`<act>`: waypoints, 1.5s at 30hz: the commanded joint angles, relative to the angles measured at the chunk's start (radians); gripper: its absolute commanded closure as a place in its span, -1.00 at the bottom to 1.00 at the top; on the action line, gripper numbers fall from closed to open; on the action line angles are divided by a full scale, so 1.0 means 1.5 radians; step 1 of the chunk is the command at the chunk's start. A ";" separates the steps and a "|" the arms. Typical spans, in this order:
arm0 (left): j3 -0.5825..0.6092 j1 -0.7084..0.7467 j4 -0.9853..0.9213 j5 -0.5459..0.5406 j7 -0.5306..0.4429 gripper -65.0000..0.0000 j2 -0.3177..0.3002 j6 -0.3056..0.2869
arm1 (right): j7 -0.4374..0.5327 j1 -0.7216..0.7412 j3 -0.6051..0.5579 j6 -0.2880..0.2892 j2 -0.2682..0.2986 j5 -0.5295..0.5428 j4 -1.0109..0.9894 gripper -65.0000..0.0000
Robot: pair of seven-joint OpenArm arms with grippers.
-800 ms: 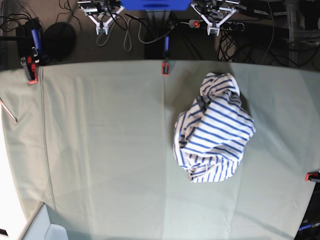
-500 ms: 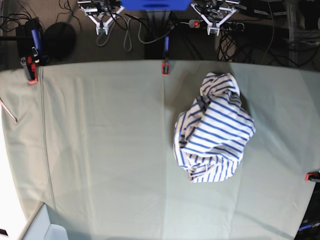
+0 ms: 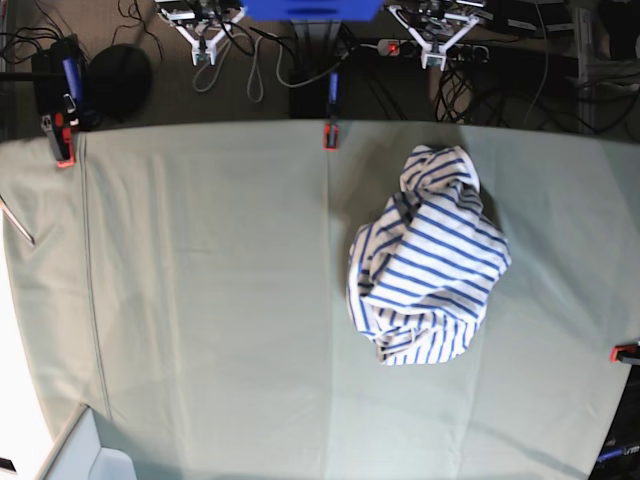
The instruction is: Layout the t-shirt on the table in an organized manner, then fold the t-shirt properly
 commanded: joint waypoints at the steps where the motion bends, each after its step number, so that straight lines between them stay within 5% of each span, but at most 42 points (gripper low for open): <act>1: -0.001 0.004 0.002 -0.001 -0.002 1.00 -0.002 0.003 | -0.002 -0.004 -0.001 0.014 0.001 0.002 0.001 1.00; 14: -0.001 0.006 0.002 -0.001 -0.002 1.00 -0.002 0.003 | -0.002 -0.017 -0.001 0.014 0.000 0.002 0.005 1.00; 19: -0.001 0.046 0.045 -0.002 -0.002 1.00 -0.002 0.002 | -0.005 -0.091 -0.001 0.015 0.000 0.002 0.131 1.00; 24: -0.001 0.163 0.236 -0.002 0.026 1.00 -0.002 0.002 | -0.008 -0.230 -0.002 0.016 0.001 0.002 0.365 1.00; 34: -0.002 0.464 0.923 -0.002 0.174 1.00 -0.055 0.006 | -0.009 -0.484 0.002 0.016 0.027 0.003 0.816 1.00; 40: -0.048 0.516 1.171 -0.002 0.285 1.00 -0.053 0.003 | -0.009 -0.586 0.015 0.016 0.046 0.002 1.064 1.00; 45: -0.116 0.495 1.248 -0.002 0.360 1.00 -0.016 0.001 | -0.009 -0.614 0.046 0.016 0.035 0.002 1.183 1.00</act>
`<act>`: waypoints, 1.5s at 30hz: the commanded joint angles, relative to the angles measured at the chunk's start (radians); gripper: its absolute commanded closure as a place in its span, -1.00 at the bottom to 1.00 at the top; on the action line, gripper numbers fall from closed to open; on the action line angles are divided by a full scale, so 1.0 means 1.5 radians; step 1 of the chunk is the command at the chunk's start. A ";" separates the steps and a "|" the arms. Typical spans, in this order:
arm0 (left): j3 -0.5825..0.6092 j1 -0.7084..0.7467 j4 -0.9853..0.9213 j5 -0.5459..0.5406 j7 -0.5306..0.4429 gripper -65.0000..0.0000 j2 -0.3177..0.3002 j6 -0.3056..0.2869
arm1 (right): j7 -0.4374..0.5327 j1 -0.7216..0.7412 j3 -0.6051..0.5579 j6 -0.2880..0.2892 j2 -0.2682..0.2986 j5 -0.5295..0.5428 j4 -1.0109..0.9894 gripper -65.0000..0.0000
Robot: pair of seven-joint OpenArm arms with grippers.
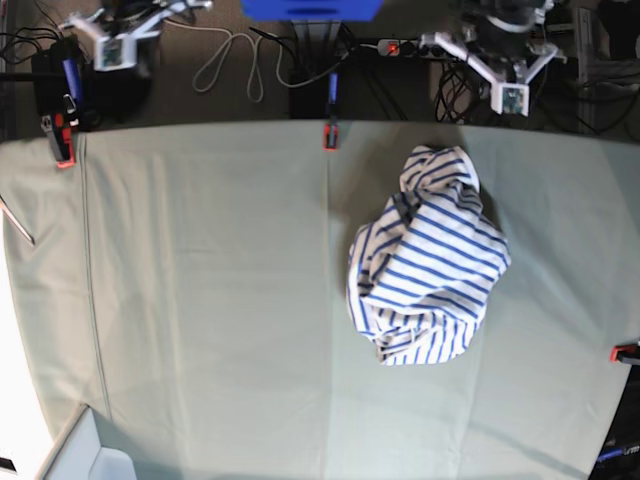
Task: Layout the t-shirt on the table in an organized manner, then fold the t-shirt properly
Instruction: 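Reach the left gripper down and grasp the striped t-shirt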
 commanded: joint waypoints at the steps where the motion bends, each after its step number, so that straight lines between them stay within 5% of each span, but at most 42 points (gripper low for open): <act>1: -0.010 0.000 0.012 0.004 -0.011 1.00 -0.001 0.005 | 0.011 -0.009 0.002 0.001 -0.005 0.001 0.012 1.00; 4: -0.015 -0.030 0.012 -0.027 -0.006 0.86 -0.007 0.001 | 0.011 0.013 0.003 0.001 -0.008 0.001 0.011 1.00; 9: -0.066 -0.063 0.008 -0.137 -0.005 0.07 -0.001 -0.091 | 0.010 0.012 0.000 0.001 -0.009 0.002 0.010 1.00; 13: -0.088 -0.102 -0.001 -0.171 -0.004 -0.48 -0.001 -0.106 | 0.010 0.015 -0.001 0.002 -0.009 0.002 0.010 1.00; 17: -0.091 -0.141 -0.036 -0.166 -0.004 -0.68 -0.001 -0.106 | 0.000 0.015 -0.001 0.002 -0.009 0.002 0.009 0.81; 22: -0.091 -0.194 -0.126 -0.170 -0.004 -0.68 -0.001 -0.110 | -0.059 0.039 -0.001 0.002 -0.010 0.002 0.009 0.49; 30: -0.087 -0.238 -0.193 -0.171 -0.006 -0.63 -0.001 -0.113 | -0.070 0.039 -0.001 0.002 -0.010 0.002 0.009 0.47; 32: -0.087 -0.248 -0.203 -0.171 -0.006 -0.39 -0.001 -0.114 | -0.070 0.039 -0.001 0.002 -0.011 0.002 0.009 0.47; 37: -0.091 -0.260 -0.211 -0.171 -0.007 0.91 -0.001 -0.114 | -0.070 0.040 -0.001 0.002 -0.021 0.002 0.009 0.47; 41: -0.104 -0.242 -0.181 -0.171 -0.010 0.98 -0.001 -0.114 | -0.070 0.060 -0.004 0.002 -0.023 0.002 0.009 0.47; 45: -0.198 -0.217 -0.125 -0.202 -0.010 1.00 0.015 -0.114 | -0.070 0.099 -0.046 0.002 -0.015 0.002 0.008 0.47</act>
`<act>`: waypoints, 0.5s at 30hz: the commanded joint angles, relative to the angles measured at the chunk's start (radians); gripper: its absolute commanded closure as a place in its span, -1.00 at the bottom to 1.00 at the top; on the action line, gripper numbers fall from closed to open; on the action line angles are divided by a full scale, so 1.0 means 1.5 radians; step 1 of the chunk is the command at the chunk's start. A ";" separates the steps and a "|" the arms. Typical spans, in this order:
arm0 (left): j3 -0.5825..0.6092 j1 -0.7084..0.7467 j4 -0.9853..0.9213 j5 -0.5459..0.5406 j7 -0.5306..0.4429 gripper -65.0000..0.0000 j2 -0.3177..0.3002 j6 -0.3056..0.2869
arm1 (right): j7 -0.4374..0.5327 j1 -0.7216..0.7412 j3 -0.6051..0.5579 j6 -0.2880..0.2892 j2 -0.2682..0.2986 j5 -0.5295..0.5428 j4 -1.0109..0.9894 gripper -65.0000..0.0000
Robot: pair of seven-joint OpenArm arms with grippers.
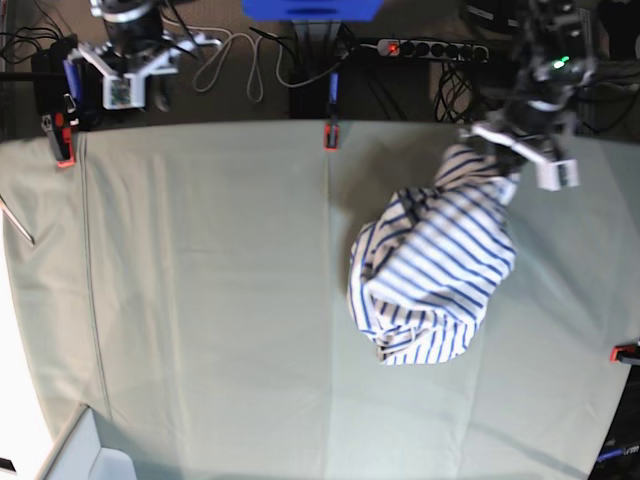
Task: Layout the t-shirt on the table in an organized manner, then fold the t-shirt properly
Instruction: 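Reach the left gripper down and grasp the striped t-shirt, then grasp the shirt with the right gripper beside the left gripper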
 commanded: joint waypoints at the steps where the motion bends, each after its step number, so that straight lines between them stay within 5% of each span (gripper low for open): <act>1: -0.034 -0.002 0.022 -0.013 -0.015 1.00 -0.003 0.001 | 0.014 0.007 -0.012 0.002 0.010 0.002 0.009 0.47; 11: -0.198 -0.028 0.017 -0.074 -0.013 1.00 -0.013 0.001 | 0.013 0.192 -0.201 0.002 0.048 0.002 -0.040 0.43; 15: -0.211 -0.024 0.016 -0.072 -0.013 1.00 -0.013 0.001 | 0.013 0.279 -0.294 0.002 0.044 0.003 -0.081 0.21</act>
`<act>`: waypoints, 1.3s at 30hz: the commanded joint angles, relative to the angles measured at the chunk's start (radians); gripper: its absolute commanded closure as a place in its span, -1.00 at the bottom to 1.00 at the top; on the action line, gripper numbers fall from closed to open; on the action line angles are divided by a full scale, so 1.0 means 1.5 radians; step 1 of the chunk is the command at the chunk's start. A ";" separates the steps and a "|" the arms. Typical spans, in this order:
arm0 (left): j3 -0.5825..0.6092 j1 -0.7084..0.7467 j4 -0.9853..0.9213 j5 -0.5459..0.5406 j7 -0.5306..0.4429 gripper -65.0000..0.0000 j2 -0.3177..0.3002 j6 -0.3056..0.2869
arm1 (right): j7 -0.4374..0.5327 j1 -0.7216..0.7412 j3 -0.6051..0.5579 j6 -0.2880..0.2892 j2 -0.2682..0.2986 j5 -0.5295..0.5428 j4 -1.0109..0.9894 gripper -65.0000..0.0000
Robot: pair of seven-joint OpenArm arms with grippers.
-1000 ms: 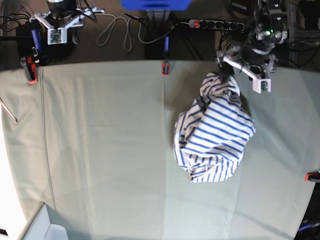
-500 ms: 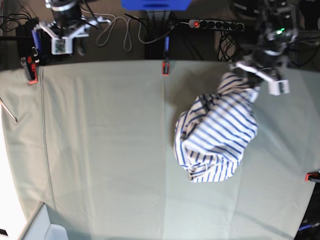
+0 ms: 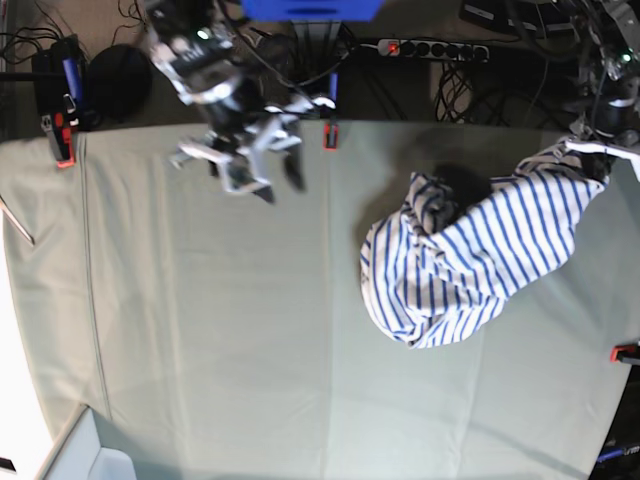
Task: Layout the t-shirt on the table in an organized manner, then fold the t-shirt properly
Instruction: 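Grasp the shirt with the right gripper beside the left gripper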
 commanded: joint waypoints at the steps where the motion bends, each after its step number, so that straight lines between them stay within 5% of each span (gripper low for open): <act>1: -0.007 0.003 0.010 -0.002 -0.017 1.00 -0.008 0.000 | 0.011 0.019 -0.019 0.002 -0.003 0.001 -0.004 0.16; 15: -0.021 0.004 -0.045 -0.002 -0.016 1.00 -0.010 0.000 | 0.011 0.320 -0.087 0.002 -0.121 0.004 -0.322 0.00; 23: -0.020 -0.002 -0.046 -0.001 -0.016 1.00 -0.028 0.000 | 0.017 0.425 -0.092 0.002 -0.134 0.120 -0.479 0.00; 29: -0.017 -0.021 -0.047 -0.001 -0.017 1.00 -0.026 0.000 | 0.018 0.481 -0.091 0.002 -0.156 0.138 -0.617 0.02; 33: -0.016 -0.028 -0.047 -0.001 -0.017 1.00 -0.026 0.000 | 0.020 0.484 -0.091 0.003 -0.162 0.138 -0.631 0.30; 36: -0.016 -0.036 -0.047 -0.001 -0.016 1.00 -0.027 0.000 | 0.035 0.487 -0.083 0.041 -0.157 0.139 -0.629 0.92; 39: -0.014 -0.045 -0.045 -0.001 -0.016 1.00 -0.027 0.000 | 0.035 0.486 -0.018 0.057 -0.153 0.137 -0.608 1.00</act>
